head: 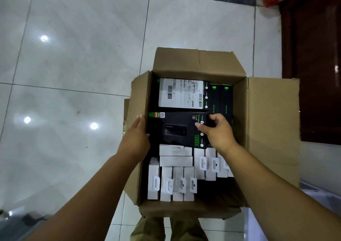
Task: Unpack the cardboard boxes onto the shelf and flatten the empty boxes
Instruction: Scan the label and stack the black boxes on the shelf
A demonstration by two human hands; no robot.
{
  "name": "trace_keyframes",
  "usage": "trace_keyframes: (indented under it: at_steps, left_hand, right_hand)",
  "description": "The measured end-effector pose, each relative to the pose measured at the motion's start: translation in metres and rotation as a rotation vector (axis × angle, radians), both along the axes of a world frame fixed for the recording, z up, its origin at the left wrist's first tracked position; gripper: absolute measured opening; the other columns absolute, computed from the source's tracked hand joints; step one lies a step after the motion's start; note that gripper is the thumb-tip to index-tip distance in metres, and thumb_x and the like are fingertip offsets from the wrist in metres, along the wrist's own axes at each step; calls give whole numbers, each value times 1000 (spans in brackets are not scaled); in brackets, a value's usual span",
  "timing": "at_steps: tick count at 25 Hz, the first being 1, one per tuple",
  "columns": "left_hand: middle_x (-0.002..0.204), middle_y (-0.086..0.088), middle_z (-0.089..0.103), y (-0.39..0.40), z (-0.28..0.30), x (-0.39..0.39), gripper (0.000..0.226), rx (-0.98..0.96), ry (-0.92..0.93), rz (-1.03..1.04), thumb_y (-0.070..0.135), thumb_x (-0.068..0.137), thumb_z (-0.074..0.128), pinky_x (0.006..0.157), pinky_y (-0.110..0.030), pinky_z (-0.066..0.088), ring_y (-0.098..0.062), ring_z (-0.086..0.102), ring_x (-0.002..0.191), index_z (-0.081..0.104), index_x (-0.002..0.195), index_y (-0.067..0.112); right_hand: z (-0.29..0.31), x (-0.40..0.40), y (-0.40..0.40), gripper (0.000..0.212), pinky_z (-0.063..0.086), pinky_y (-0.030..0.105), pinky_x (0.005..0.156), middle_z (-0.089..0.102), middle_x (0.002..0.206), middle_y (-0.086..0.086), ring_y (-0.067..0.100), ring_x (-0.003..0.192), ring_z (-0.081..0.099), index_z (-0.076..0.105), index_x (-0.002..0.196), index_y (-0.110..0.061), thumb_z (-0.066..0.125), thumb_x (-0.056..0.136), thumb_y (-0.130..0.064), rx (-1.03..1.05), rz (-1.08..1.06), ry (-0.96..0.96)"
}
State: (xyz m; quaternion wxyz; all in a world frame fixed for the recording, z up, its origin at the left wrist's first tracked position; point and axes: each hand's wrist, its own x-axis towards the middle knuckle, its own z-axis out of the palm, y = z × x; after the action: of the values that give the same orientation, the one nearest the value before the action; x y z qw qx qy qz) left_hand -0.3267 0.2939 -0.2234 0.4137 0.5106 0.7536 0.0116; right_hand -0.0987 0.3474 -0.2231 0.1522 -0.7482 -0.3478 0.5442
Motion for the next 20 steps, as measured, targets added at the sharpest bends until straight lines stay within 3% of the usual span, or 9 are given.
trace_keyframes:
  at_steps: [2, 4, 8, 11, 15, 17, 20]
  left_hand:
    - [158, -4, 22, -2, 4, 2, 63, 0, -3, -13, 8, 96, 49, 111, -36, 32, -27, 33, 140, 20, 151, 13]
    - [158, -5, 21, -5, 10, 6, 60, -9, -26, -4, 13, 98, 48, 113, -36, 29, -26, 29, 142, 22, 151, 14]
    - [152, -4, 33, -15, 33, 16, 52, -11, -74, 103, 19, 98, 51, 110, -32, 31, -23, 37, 137, 34, 147, 12]
    - [145, -4, 42, -21, 50, 20, 47, -12, -67, 137, 22, 98, 52, 104, -30, 36, -24, 44, 129, 41, 142, 11]
    - [121, -3, 61, -26, 65, 28, 32, -28, -148, 165, 34, 97, 50, 87, -29, 48, -20, 60, 101, 57, 124, 16]
    - [98, -3, 66, -26, 73, 35, 33, -41, -188, 189, 42, 98, 43, 75, -30, 51, -14, 61, 83, 61, 108, 17]
    - [91, 1, 64, -27, 89, 45, 40, -61, -275, 312, 54, 97, 33, 79, -36, 50, -16, 60, 84, 56, 98, 21]
  right_hand:
    - [8, -1, -3, 35, 55, 48, 88, 64, 111, 12, 29, 100, 65, 55, 96, -17, 82, 74, -22, 14, -1, 40]
    - [19, -4, -4, 35, 55, 45, 86, 63, 104, 6, 25, 97, 63, 47, 91, -19, 79, 78, -13, 19, -17, 62]
    - [38, -7, -8, 53, 52, 42, 91, 59, 105, 1, 20, 97, 61, 42, 117, -13, 79, 79, -13, 14, -36, 100]
    - [57, -3, -14, 56, 52, 30, 84, 60, 105, -1, 13, 93, 61, 45, 127, -12, 77, 81, -13, 25, -72, 127]
    - [82, 7, -24, 57, 54, 42, 89, 62, 113, 2, 25, 106, 63, 45, 132, -8, 72, 82, -5, 51, -221, 227]
    - [90, 12, -32, 56, 57, 40, 80, 62, 120, 7, 29, 106, 64, 44, 134, -9, 69, 84, -3, 35, -288, 293]
    - [100, 18, -46, 47, 59, 39, 73, 61, 123, 14, 33, 105, 65, 48, 127, -10, 68, 85, -3, -9, -342, 387]
